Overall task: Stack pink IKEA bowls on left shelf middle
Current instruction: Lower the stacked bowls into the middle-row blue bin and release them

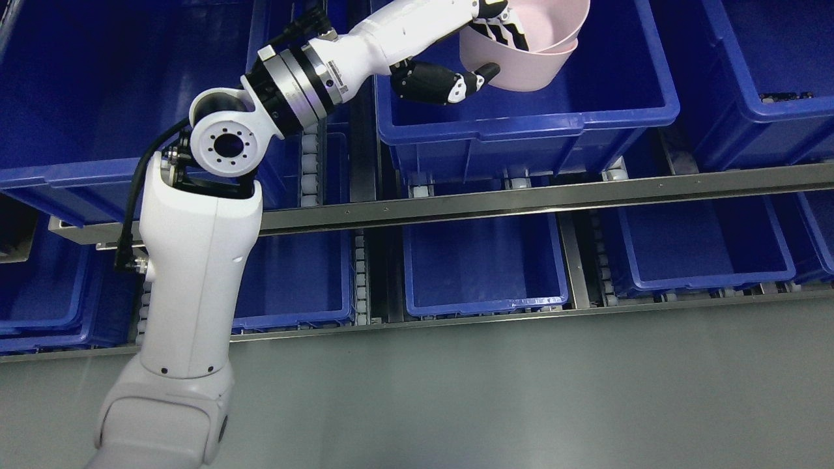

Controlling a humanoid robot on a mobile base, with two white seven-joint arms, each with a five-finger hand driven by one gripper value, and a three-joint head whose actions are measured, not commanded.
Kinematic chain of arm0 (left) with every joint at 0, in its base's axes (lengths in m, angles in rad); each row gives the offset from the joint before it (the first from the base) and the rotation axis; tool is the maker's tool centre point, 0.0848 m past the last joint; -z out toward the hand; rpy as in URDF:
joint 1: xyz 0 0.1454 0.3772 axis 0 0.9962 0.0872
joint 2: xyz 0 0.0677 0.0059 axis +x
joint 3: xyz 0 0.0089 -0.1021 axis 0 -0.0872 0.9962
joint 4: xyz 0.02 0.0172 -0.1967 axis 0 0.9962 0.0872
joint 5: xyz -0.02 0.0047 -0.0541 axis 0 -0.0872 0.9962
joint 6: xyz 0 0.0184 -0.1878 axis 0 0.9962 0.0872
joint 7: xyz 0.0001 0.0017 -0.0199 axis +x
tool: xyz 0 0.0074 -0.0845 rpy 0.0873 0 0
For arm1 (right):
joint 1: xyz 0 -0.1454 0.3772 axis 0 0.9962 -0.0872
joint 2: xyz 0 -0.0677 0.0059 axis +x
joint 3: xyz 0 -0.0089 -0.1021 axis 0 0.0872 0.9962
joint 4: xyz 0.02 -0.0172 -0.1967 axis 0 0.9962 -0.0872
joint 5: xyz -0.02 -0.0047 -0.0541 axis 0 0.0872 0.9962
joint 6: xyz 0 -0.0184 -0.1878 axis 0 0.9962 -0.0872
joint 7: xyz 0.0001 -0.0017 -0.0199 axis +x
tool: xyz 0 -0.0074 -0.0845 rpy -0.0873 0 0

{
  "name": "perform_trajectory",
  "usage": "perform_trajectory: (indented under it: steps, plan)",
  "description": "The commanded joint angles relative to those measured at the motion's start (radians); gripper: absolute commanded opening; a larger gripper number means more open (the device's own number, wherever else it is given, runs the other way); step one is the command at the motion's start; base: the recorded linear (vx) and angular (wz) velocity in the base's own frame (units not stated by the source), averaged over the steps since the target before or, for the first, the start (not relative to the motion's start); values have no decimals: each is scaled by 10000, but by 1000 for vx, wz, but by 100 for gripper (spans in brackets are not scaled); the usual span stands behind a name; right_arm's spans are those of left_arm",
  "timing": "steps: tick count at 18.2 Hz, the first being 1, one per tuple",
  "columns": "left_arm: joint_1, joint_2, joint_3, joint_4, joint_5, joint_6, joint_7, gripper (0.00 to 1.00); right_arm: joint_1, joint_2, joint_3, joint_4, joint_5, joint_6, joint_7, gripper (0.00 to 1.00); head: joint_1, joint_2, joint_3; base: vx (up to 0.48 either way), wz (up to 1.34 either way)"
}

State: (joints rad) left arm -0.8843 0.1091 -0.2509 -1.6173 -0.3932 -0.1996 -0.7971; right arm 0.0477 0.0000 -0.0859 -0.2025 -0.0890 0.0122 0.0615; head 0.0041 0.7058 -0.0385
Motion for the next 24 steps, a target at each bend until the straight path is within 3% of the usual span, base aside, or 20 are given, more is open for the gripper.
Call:
perform_trajectory:
  steps: [1, 10, 16, 18, 21, 24]
  plan:
    - [-590, -245, -527, 2349, -270, -136, 71, 6, -2, -174, 0, 0, 0, 1, -2, 100, 0, 0, 0, 1, 20]
    - [-483, -523, 130, 3823, -823, -458, 454, 11, -2, -174, 0, 0, 0, 1, -2, 100, 0, 0, 0, -1, -27]
    - [-468, -508, 300, 3901, -823, -459, 485, 12, -2, -174, 0, 0, 0, 1, -2, 100, 0, 0, 0, 0, 0]
    - [-437, -508, 331, 3931, -838, -459, 714, 19, -2, -174, 0, 0, 0, 1, -2, 100, 0, 0, 0, 0, 0]
    - [-330, -553, 331, 3993, -1022, -443, 1129, 44, -2, -174, 0, 0, 0, 1, -2, 100, 0, 0, 0, 0, 0]
    - [-330, -600, 438, 3978, -992, -428, 1190, 59, -2, -174, 0, 0, 0, 1, -2, 100, 0, 0, 0, 0, 0]
